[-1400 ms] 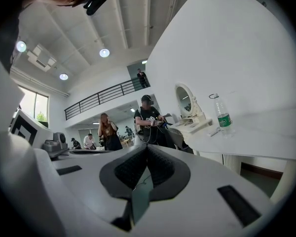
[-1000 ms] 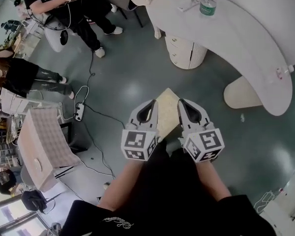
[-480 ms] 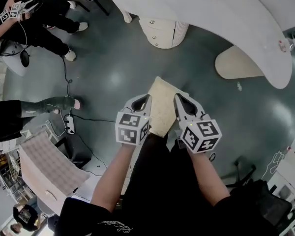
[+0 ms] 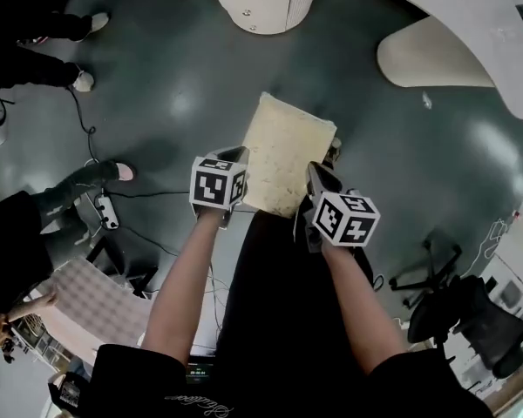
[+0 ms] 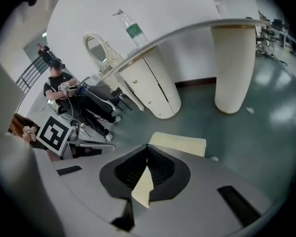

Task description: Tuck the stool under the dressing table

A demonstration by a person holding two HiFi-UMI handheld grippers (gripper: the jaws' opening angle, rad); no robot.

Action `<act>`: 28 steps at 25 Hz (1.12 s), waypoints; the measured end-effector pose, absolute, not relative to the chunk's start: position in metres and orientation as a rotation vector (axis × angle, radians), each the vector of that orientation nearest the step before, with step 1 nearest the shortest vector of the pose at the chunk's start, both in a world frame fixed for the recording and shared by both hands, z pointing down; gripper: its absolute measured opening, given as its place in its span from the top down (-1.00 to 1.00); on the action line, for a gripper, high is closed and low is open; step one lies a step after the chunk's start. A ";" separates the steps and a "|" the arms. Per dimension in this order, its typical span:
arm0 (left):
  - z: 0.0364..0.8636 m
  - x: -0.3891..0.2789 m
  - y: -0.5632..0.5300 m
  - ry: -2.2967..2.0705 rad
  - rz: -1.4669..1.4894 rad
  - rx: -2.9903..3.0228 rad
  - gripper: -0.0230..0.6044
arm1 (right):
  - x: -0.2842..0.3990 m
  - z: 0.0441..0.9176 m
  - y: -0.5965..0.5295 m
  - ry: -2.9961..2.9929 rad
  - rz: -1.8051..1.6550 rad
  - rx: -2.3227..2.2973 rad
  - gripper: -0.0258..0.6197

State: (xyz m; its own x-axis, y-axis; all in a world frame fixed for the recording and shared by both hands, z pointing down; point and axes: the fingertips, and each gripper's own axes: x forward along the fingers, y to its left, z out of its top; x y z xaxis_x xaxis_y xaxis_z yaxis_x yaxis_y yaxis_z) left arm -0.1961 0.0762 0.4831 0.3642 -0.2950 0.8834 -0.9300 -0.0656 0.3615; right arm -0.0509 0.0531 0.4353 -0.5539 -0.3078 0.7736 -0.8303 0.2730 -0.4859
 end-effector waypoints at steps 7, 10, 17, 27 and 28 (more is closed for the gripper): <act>0.571 -0.198 0.093 -1.001 0.838 1.503 0.43 | -0.032 0.544 0.089 -1.791 1.466 1.024 0.86; 0.599 -0.198 0.106 -0.936 0.860 1.474 0.24 | -0.017 0.585 0.109 -1.677 1.569 1.012 0.26; 0.645 -0.200 0.120 -0.789 0.846 1.419 -0.27 | 0.006 0.647 0.129 -1.585 1.576 0.898 0.03; 0.685 -0.188 0.129 -0.609 0.900 1.473 -0.56 | 0.002 0.693 0.145 -1.543 1.664 0.802 -0.10; 0.688 -0.186 0.128 -0.600 0.892 1.485 -0.57 | 0.001 0.695 0.145 -1.547 1.664 0.801 -0.11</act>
